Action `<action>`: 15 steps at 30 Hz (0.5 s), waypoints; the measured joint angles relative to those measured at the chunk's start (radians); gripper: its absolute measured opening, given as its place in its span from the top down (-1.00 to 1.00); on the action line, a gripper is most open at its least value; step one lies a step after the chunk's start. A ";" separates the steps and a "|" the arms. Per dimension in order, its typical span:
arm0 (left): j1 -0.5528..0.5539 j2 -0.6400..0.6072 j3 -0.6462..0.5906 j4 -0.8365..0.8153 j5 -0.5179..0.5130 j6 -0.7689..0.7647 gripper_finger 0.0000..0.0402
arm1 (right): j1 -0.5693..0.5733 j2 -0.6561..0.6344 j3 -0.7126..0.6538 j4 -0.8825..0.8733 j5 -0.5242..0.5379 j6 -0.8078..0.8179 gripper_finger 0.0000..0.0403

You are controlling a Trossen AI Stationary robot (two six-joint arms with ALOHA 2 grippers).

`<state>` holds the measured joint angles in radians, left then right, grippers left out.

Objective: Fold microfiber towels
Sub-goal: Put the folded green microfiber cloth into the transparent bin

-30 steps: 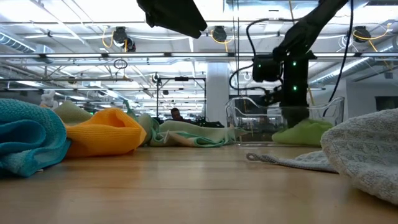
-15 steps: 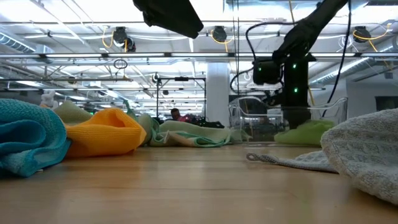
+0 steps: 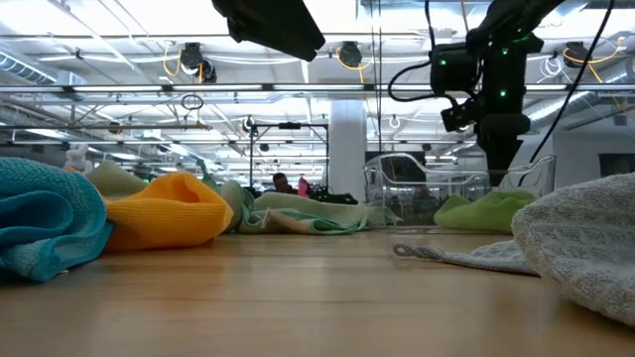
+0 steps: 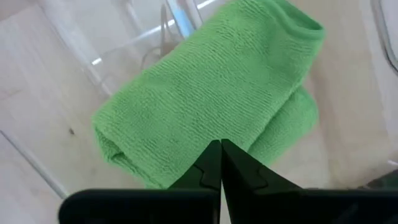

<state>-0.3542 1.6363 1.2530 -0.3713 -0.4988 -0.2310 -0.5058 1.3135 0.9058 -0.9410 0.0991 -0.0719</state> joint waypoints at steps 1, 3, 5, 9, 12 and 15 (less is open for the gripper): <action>0.000 0.000 0.000 0.000 0.000 0.000 0.05 | 0.003 0.000 -0.004 0.005 0.000 -0.001 1.00; 0.000 0.000 0.000 0.000 0.000 0.000 0.05 | 0.004 0.006 -0.013 0.024 0.000 -0.009 1.00; 0.000 0.000 -0.007 0.013 -0.001 0.000 0.05 | 0.004 0.022 -0.024 0.031 -0.007 -0.011 1.00; 0.000 0.000 -0.044 0.034 -0.001 -0.008 0.05 | 0.004 0.069 -0.043 0.029 -0.053 -0.012 1.00; 0.002 0.000 -0.072 0.037 -0.001 -0.028 0.05 | 0.004 0.118 -0.048 0.031 -0.054 -0.013 1.00; 0.005 0.001 -0.090 0.036 0.000 -0.045 0.05 | 0.004 0.164 -0.048 0.038 -0.068 -0.019 1.00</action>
<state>-0.3489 1.6371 1.1625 -0.3353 -0.4992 -0.2764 -0.5018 1.4773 0.8577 -0.9033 0.0315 -0.0906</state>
